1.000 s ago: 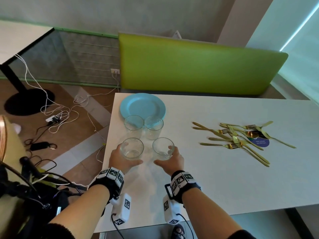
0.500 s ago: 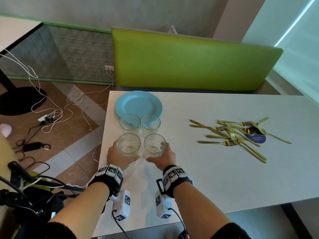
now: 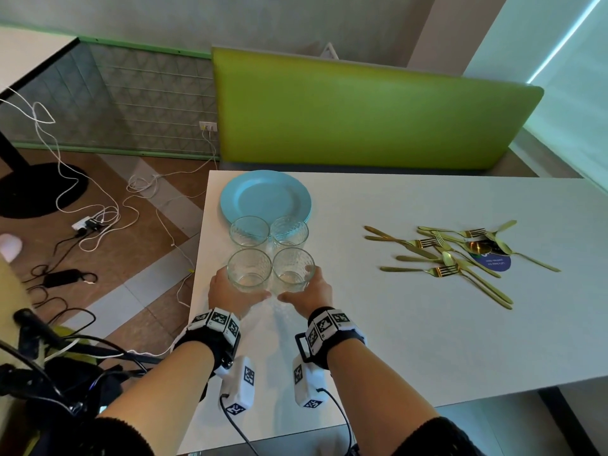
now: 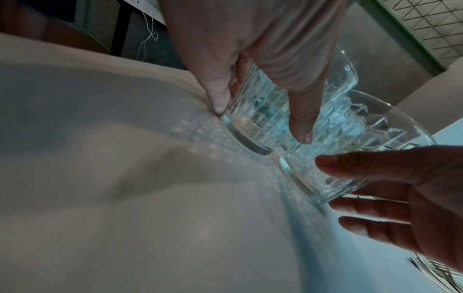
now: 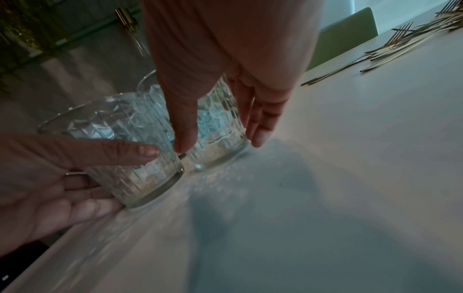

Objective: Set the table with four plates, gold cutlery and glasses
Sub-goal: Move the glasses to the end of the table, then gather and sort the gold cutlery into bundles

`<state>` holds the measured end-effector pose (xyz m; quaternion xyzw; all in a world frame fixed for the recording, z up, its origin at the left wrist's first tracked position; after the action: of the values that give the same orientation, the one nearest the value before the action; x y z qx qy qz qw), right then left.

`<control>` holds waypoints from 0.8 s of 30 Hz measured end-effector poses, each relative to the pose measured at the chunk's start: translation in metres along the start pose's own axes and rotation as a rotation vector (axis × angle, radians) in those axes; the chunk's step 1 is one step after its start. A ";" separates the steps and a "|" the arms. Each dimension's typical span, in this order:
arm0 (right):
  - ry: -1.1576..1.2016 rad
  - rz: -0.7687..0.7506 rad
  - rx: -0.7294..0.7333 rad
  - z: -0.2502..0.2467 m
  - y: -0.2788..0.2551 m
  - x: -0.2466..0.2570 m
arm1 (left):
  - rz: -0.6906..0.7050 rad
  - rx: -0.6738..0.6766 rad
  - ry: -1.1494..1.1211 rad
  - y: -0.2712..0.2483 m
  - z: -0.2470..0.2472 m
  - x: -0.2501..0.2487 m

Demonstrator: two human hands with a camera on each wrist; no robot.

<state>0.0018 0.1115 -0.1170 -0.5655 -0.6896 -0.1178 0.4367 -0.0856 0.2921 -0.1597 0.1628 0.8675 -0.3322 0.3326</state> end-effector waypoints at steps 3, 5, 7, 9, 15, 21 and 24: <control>-0.002 0.008 0.006 0.000 0.001 0.000 | 0.013 0.001 -0.011 -0.006 -0.005 -0.008; -0.005 0.013 0.013 0.000 0.001 0.000 | 0.010 -0.002 -0.029 -0.011 -0.008 -0.011; -0.012 0.020 0.017 0.001 0.000 -0.001 | 0.017 0.001 -0.079 -0.013 -0.008 -0.010; -0.017 0.029 0.020 0.001 -0.001 -0.001 | 0.018 0.007 -0.116 -0.018 -0.009 -0.008; -0.053 0.073 0.058 -0.006 -0.009 0.002 | 0.111 -0.054 -0.183 -0.034 -0.029 -0.024; -0.106 0.082 0.047 -0.053 -0.017 0.010 | 0.380 -0.156 -0.135 -0.058 -0.066 -0.085; -0.139 0.100 0.025 -0.082 -0.019 0.009 | 0.473 -0.161 -0.145 -0.057 -0.062 -0.113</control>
<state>0.0232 0.0572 -0.0558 -0.6007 -0.6904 -0.0477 0.4002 -0.0618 0.2868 -0.0212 0.3098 0.8029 -0.1857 0.4743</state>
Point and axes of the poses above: each hand's wrist, its own y-axis towards the middle knuckle, its own z-axis out of the palm, x = y × z, the point moved 8 cm from there along y, towards the middle knuckle, and after that the axes turned 8 degrees about -z, right-handed, at the moved point
